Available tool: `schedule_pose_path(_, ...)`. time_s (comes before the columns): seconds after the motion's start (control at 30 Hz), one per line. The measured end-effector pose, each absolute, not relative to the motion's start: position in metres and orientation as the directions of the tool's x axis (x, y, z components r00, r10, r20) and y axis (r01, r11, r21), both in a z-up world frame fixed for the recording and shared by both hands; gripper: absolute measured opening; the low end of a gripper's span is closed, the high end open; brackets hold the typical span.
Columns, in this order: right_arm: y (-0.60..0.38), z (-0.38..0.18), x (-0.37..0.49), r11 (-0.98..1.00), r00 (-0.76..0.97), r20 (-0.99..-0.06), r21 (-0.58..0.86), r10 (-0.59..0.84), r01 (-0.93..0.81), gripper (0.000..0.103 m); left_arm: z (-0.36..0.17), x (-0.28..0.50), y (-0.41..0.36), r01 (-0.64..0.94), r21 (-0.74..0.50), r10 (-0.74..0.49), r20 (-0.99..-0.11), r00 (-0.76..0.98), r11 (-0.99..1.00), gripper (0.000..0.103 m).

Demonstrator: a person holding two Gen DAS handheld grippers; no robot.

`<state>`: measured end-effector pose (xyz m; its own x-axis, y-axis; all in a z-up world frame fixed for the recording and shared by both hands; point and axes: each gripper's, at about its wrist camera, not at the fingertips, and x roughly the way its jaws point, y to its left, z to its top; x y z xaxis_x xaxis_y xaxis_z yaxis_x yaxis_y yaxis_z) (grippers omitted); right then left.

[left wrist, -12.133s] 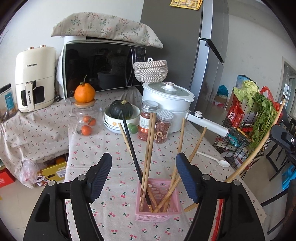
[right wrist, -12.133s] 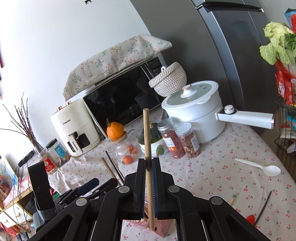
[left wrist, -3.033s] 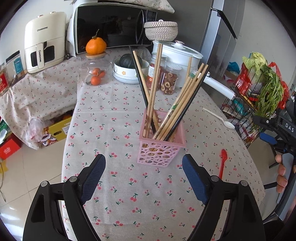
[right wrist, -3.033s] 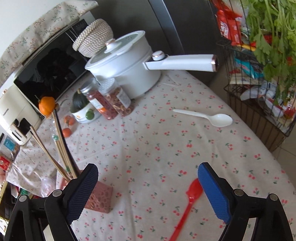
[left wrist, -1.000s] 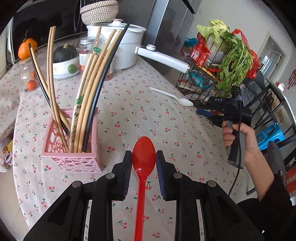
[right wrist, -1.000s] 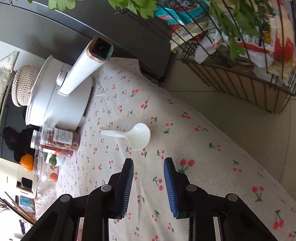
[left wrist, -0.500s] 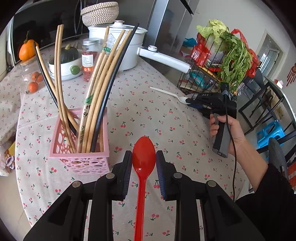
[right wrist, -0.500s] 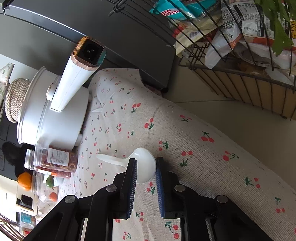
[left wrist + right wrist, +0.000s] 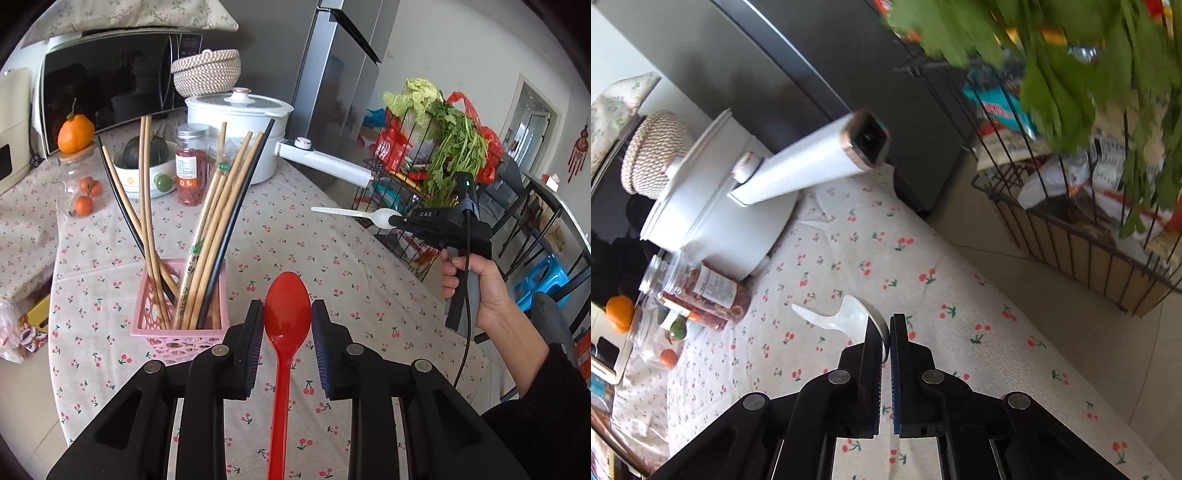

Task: Organize utensils
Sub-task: 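Lift both spoons and carry them over the pink basket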

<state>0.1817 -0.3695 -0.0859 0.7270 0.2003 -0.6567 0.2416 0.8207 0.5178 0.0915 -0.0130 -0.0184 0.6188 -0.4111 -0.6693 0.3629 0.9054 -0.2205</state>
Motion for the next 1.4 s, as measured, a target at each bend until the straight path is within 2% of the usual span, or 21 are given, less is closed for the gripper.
schedule_pose_path(0.3, -0.337, -0.010, 0.134, 0.931, 0.773, -0.619, 0.348, 0.140, 0.110, 0.001, 0.021, 0.087, 0.020, 0.311, -0.284, -0.419, -0.529, 0.738, 0.907, 0.027)
schedule_pose_path(0.5, -0.298, 0.037, 0.101, 0.968, 0.806, -0.568, 0.249, 0.167, -0.025, 0.001, 0.051, 0.089, 0.049, 0.279, -0.315, -0.381, -0.337, 0.861, 0.907, 0.027)
schedule_pose_path(0.6, -0.275, 0.052, 0.088, 0.976, 0.811, -0.554, 0.199, 0.188, -0.090, 0.001, 0.059, 0.093, 0.053, 0.271, -0.282, -0.338, -0.223, 0.915, 0.920, 0.027)
schedule_pose_path(0.67, -0.263, 0.058, 0.083, 0.976, 0.805, -0.557, 0.179, 0.204, -0.124, 0.001, 0.060, 0.103, 0.053, 0.262, -0.275, -0.319, -0.187, 0.929, 0.925, 0.028)
schedule_pose_path(0.9, -0.227, 0.061, 0.072, 0.969, 0.775, -0.585, 0.092, 0.239, -0.229, 0.001, 0.035, 0.139, 0.051, 0.165, -0.243, -0.210, -0.173, 0.962, 0.956, 0.027)
schedule_pose_path(1.17, -0.193, 0.057, 0.075, 0.948, 0.744, -0.609, 0.041, 0.273, -0.314, 0.001, 0.016, 0.158, 0.042, 0.170, -0.185, -0.203, -0.180, 0.963, 0.968, 0.028)
schedule_pose_path(1.4, -0.161, 0.052, 0.078, 0.920, 0.708, -0.641, -0.006, 0.298, -0.392, 0.001, -0.001, 0.164, 0.050, 0.155, -0.179, -0.198, -0.252, 0.947, 0.971, 0.028)
